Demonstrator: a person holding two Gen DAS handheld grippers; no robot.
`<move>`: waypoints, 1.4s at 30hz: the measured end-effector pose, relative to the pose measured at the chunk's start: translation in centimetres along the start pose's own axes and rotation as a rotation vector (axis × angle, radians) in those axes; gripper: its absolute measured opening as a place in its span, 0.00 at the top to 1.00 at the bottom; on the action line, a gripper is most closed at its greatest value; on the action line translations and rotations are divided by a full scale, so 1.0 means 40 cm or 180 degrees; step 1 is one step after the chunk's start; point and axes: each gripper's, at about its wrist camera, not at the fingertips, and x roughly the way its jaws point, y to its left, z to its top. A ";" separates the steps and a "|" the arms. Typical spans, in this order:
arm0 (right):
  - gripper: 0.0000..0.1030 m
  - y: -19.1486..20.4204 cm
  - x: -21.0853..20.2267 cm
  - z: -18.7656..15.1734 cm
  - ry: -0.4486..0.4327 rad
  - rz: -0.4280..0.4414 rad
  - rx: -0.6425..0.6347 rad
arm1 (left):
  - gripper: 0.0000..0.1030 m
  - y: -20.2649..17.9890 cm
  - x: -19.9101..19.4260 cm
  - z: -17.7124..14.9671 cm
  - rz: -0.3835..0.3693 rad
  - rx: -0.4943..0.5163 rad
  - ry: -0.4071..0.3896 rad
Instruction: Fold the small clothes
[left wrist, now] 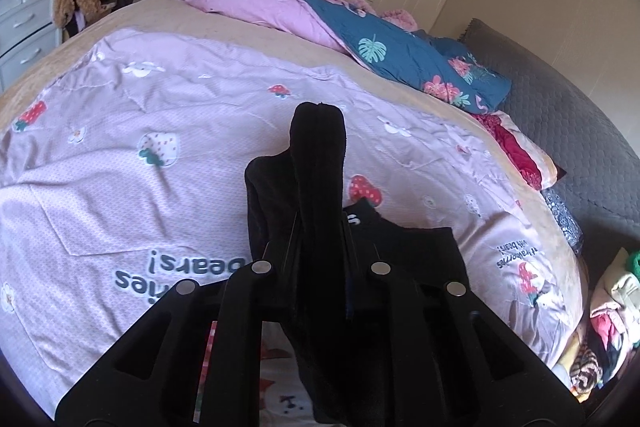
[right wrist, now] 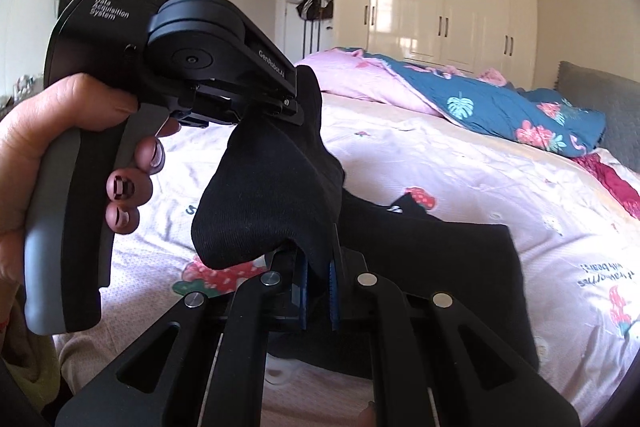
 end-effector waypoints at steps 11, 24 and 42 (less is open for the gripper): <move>0.94 -0.156 -0.052 -0.019 0.0063 -0.0101 0.0479 | 0.92 -0.146 0.082 -0.009 -0.0016 0.0148 0.0258; 0.93 -0.324 -0.010 -0.133 0.0671 0.0012 0.1408 | 0.85 -0.276 0.243 -0.078 -0.0094 0.0222 0.0701; 0.52 -0.485 -0.005 -0.225 0.0960 0.0621 0.2693 | 0.37 -0.259 0.222 -0.081 -0.0388 0.0130 0.0557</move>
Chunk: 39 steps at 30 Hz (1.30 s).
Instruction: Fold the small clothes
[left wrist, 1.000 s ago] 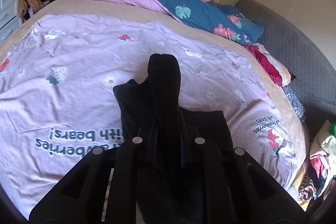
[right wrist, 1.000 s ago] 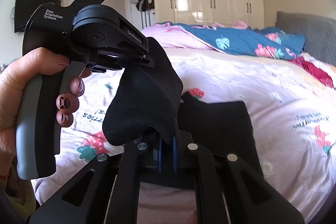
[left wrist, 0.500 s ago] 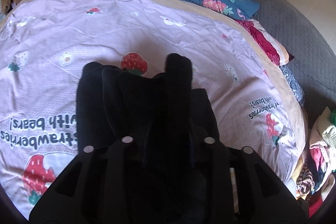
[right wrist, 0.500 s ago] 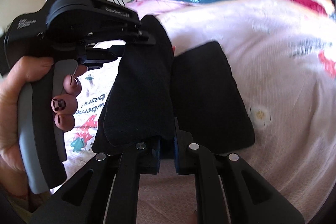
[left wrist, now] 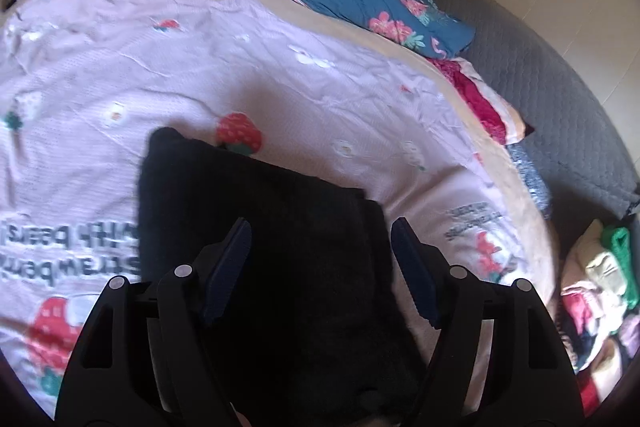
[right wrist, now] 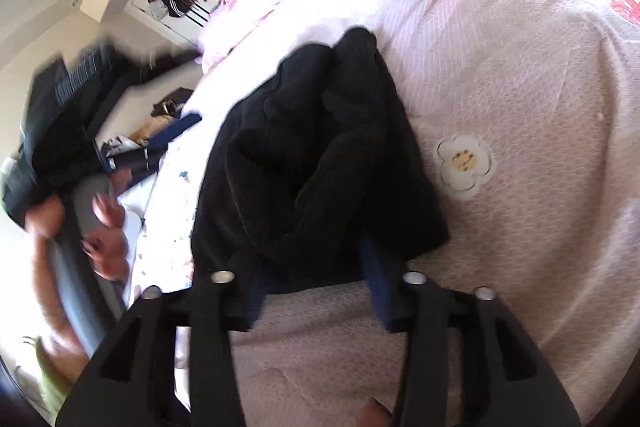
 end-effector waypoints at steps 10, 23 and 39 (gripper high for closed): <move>0.33 0.025 -0.042 0.190 -0.0284 -0.0024 -0.0222 | 0.37 0.079 0.017 -0.151 0.0805 0.0501 0.0082; 0.93 0.107 0.171 0.231 0.0203 -0.0516 -0.0817 | 0.38 0.079 0.003 -0.169 0.0773 0.0528 -0.0032; 0.81 0.028 0.166 0.226 -0.0037 -0.0896 -0.1247 | 0.36 0.061 0.001 -0.193 0.0594 0.0542 0.0081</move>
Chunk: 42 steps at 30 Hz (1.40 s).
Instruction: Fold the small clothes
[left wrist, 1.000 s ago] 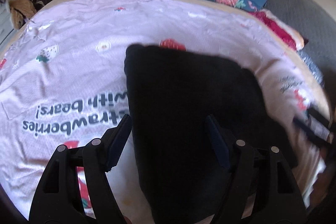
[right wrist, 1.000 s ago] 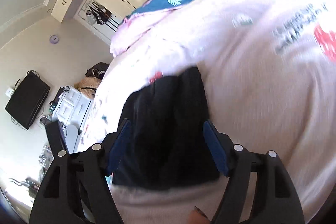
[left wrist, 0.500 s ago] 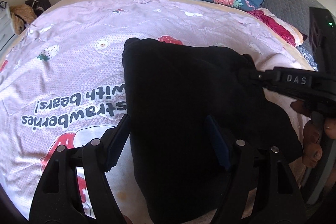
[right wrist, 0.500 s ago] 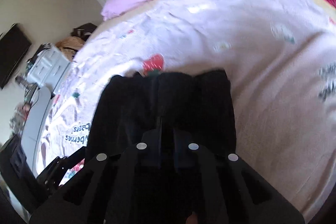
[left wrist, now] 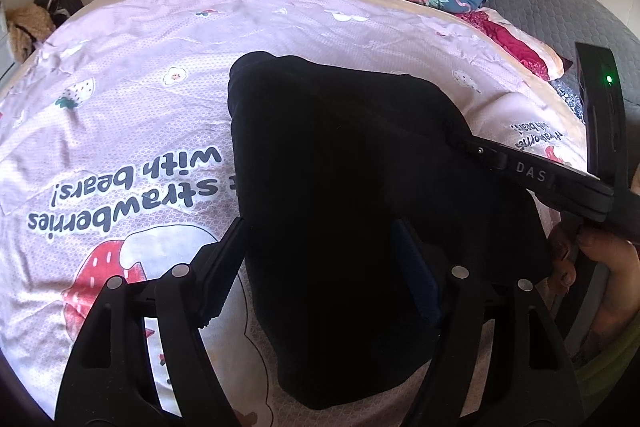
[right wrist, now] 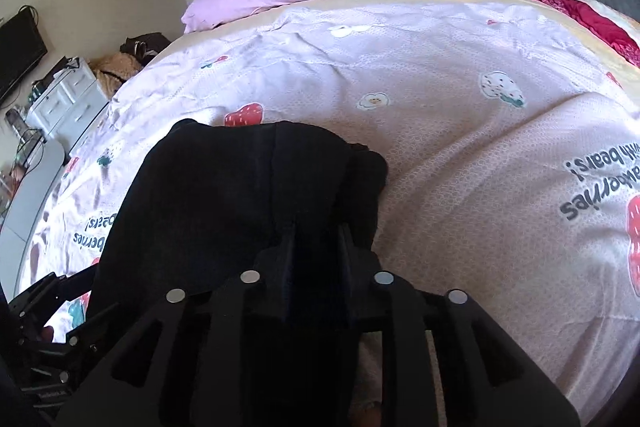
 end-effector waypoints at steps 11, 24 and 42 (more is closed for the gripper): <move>0.48 -0.008 -0.144 -0.075 -0.0279 -0.0140 0.0117 | 0.36 0.016 -0.029 -0.020 -0.0069 -0.0122 -0.0005; 0.12 0.061 -0.324 -0.156 -0.0699 -0.0301 -0.0116 | 0.27 0.018 -0.104 -0.043 -0.0090 -0.0136 -0.0118; 0.05 0.080 -0.410 -0.252 -0.0715 -0.0361 -0.0102 | 0.09 0.026 -0.224 -0.101 -0.0059 -0.0155 -0.0275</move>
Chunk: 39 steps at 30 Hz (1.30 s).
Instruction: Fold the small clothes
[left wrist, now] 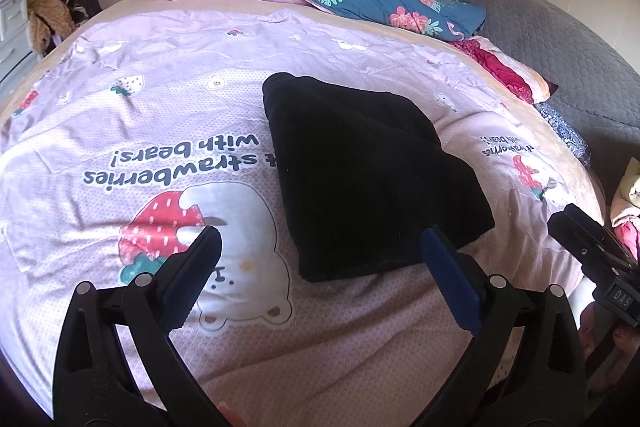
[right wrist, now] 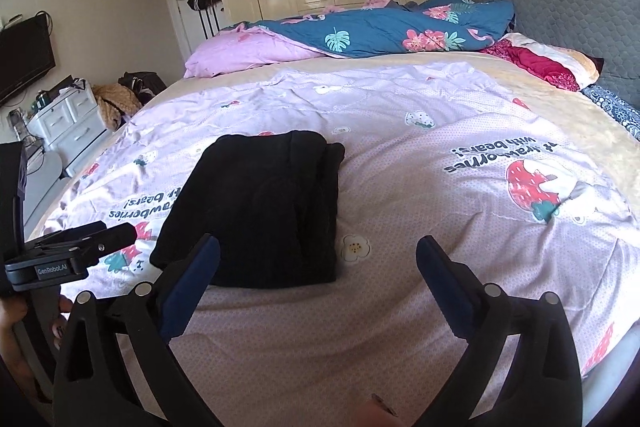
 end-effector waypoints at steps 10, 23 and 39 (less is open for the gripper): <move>0.04 0.052 -0.054 -0.043 -0.0058 -0.0063 -0.0172 | 0.09 0.005 -0.065 -0.053 0.0008 0.0093 -0.0044; 0.04 0.081 -0.133 -0.096 -0.0307 -0.0202 -0.0237 | 0.09 0.025 -0.135 -0.121 0.0081 0.0174 -0.0204; 0.04 0.117 -0.095 -0.201 -0.0040 -0.0226 -0.0258 | 0.09 0.059 -0.134 -0.207 0.0091 0.0056 -0.0275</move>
